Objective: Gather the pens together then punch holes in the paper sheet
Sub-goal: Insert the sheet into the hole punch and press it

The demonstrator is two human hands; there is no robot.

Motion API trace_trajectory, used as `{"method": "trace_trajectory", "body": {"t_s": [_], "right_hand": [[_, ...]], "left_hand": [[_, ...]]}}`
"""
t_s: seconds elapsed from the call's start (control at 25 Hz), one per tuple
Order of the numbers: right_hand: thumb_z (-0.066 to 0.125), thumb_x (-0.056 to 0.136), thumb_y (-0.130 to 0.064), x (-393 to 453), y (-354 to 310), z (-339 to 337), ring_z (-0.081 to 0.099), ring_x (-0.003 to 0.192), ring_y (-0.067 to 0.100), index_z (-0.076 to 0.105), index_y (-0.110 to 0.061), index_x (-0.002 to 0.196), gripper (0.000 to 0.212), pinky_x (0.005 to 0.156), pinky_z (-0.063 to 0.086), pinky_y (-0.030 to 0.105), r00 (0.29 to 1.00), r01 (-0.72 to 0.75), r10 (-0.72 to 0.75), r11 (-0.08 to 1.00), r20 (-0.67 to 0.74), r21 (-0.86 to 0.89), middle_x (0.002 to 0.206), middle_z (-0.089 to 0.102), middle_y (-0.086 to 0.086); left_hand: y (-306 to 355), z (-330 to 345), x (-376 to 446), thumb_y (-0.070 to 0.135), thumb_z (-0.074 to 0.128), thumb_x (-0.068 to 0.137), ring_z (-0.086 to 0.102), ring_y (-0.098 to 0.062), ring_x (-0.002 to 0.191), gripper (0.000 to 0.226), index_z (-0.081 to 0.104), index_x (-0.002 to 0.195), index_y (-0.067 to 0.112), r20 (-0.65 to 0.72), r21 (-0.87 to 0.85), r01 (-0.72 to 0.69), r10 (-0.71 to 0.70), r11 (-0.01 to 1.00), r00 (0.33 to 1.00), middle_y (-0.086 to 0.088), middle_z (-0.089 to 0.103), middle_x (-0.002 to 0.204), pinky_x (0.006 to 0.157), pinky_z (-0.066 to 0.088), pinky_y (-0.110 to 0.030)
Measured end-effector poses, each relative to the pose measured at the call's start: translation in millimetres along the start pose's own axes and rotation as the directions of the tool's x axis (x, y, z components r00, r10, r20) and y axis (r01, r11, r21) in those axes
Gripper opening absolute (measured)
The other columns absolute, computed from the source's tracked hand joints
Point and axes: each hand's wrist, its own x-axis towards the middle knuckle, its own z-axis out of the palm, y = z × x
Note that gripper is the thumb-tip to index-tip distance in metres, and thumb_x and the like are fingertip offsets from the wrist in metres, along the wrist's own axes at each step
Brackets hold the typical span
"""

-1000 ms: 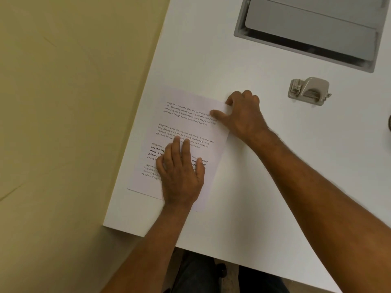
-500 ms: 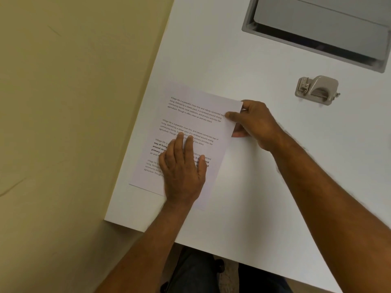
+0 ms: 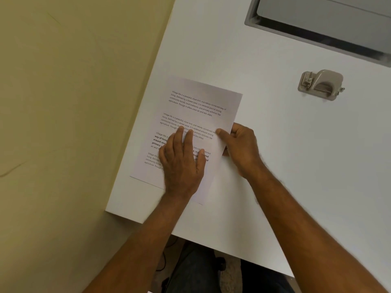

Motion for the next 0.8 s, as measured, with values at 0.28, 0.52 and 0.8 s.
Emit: {"method": "trace_trajectory", "body": {"t_s": [0.28, 0.52, 0.8], "right_hand": [[0.069, 0.100, -0.015, -12, 13, -34, 0.081, 0.087, 0.019, 0.078, -0.017, 0.105, 0.010, 0.066, 0.063, 0.024, 0.985, -0.079, 0.117, 0.959, -0.126, 0.272, 0.097, 0.084, -0.003], [0.074, 0.098, -0.018, -42, 44, -88, 0.078, 0.082, 0.013, 0.075, -0.020, 0.086, 0.012, 0.062, 0.060, 0.021, 0.917, -0.131, 0.301, 0.847, -0.261, 0.515, 0.094, 0.083, -0.001], [0.071, 0.099, -0.012, -78, 73, -123, 0.079, 0.078, 0.010, 0.074, -0.015, 0.092, 0.009, 0.063, 0.063, 0.025, 0.831, -0.022, 0.431, 0.658, -0.352, 0.753, 0.091, 0.083, -0.001]], "left_hand": [[8, -20, 3, 0.049, 0.044, 0.103, 0.034, -0.028, 0.150, 0.061, 0.037, 0.156, 0.020, -0.038, -0.195, 0.090, -0.099, 0.977, 0.994, -0.008, 0.033, 0.166, 0.123, 0.021, -0.048], [36, -34, 0, 0.048, 0.065, 0.096, 0.025, -0.025, 0.152, 0.080, 0.026, 0.159, 0.021, 0.059, -0.565, 0.360, -0.399, 0.742, 0.915, -0.005, 0.024, 0.167, 0.121, 0.031, -0.049], [78, -35, 4, 0.014, 0.071, 0.097, 0.070, -0.014, 0.119, 0.062, 0.039, 0.150, 0.022, 0.567, -0.801, 0.599, -0.345, -0.018, 0.748, -0.004, 0.067, 0.135, 0.105, 0.056, -0.043]]}}
